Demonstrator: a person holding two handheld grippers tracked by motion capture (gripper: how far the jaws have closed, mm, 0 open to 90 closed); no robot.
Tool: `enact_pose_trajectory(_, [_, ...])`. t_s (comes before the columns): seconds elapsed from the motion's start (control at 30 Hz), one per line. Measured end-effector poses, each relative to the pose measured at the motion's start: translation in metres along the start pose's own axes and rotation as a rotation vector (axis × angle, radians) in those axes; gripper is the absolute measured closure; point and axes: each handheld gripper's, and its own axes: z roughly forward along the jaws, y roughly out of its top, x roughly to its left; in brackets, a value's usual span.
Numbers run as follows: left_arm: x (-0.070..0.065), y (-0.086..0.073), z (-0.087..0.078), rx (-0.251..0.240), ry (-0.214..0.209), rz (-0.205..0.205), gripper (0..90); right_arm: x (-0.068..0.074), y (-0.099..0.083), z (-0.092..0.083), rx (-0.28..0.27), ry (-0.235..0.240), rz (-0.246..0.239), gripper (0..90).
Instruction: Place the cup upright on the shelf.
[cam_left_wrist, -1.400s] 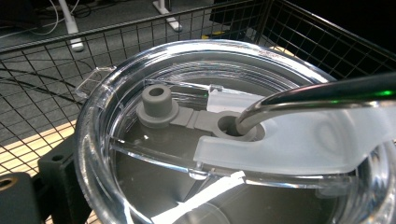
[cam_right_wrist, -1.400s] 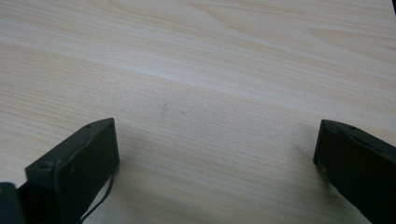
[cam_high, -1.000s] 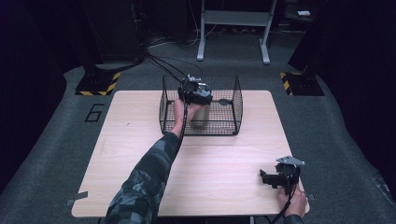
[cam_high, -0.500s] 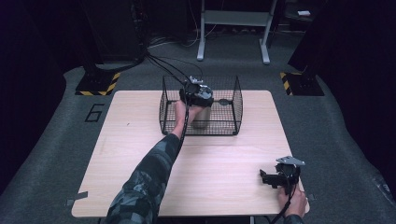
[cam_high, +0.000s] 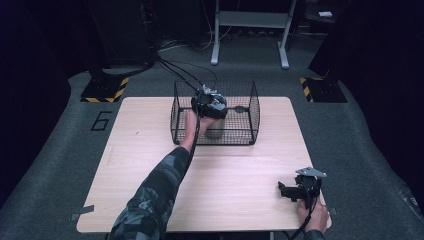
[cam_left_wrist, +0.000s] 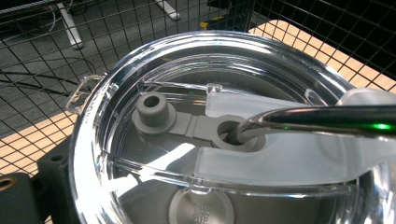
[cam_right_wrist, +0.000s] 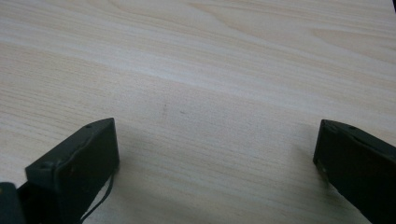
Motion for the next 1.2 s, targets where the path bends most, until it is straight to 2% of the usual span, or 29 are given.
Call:
enact_pose_trajectory(0.07, [0.0,0.001,-0.002,0.018,-0.004,0.019,2.9,0.0,0.0,0.0,0.0,0.0,0.0,0.0])
enact_pose_trajectory(0.2, [-0.001,0.002,-0.006,0.013,-0.01,-0.004,0.0,0.0,0.0,0.0,0.0,0.001,0.0,0.0])
enact_pose_trajectory(0.27, [0.0,0.003,-0.009,0.026,-0.023,-0.01,0.0,0.0,0.0,0.0,0.001,0.0,0.003,0.0])
enact_pose_trajectory(0.37, [0.002,0.002,-0.015,0.038,-0.028,0.005,0.0,0.0,0.0,0.0,0.0,0.0,0.0,0.0])
enact_pose_trajectory(0.4, [0.0,0.002,-0.017,0.03,-0.019,-0.006,0.7,0.0,0.0,0.0,0.001,0.001,0.001,0.0])
enact_pose_trajectory(0.47, [0.001,0.001,-0.024,0.016,-0.025,-0.002,1.0,0.0,0.0,0.0,0.0,0.001,-0.002,0.0])
enact_pose_trajectory(0.63, [0.004,0.001,-0.036,0.032,-0.038,-0.011,0.4,0.0,0.0,0.0,-0.001,0.0,-0.004,0.0])
enact_pose_trajectory(0.67, [0.005,0.001,-0.039,0.043,-0.039,0.0,0.2,0.0,0.0,0.0,0.0,0.001,-0.001,0.0])
enact_pose_trajectory(0.73, [0.006,0.0,-0.046,0.037,-0.046,-0.011,0.0,0.0,0.0,0.0,0.001,0.001,-0.001,0.0])
enact_pose_trajectory(0.97, [0.006,-0.004,-0.075,0.043,-0.059,0.012,0.8,0.0,0.0,0.0,0.001,0.0,-0.001,0.0])
enact_pose_trajectory(1.17, [0.003,-0.011,-0.109,0.031,-0.069,0.042,1.0,0.0,0.0,0.0,0.0,0.0,-0.001,0.0])
enact_pose_trajectory(1.2, [0.001,-0.013,-0.114,0.017,-0.067,0.039,0.9,0.0,0.0,0.0,0.0,0.001,-0.001,0.0])
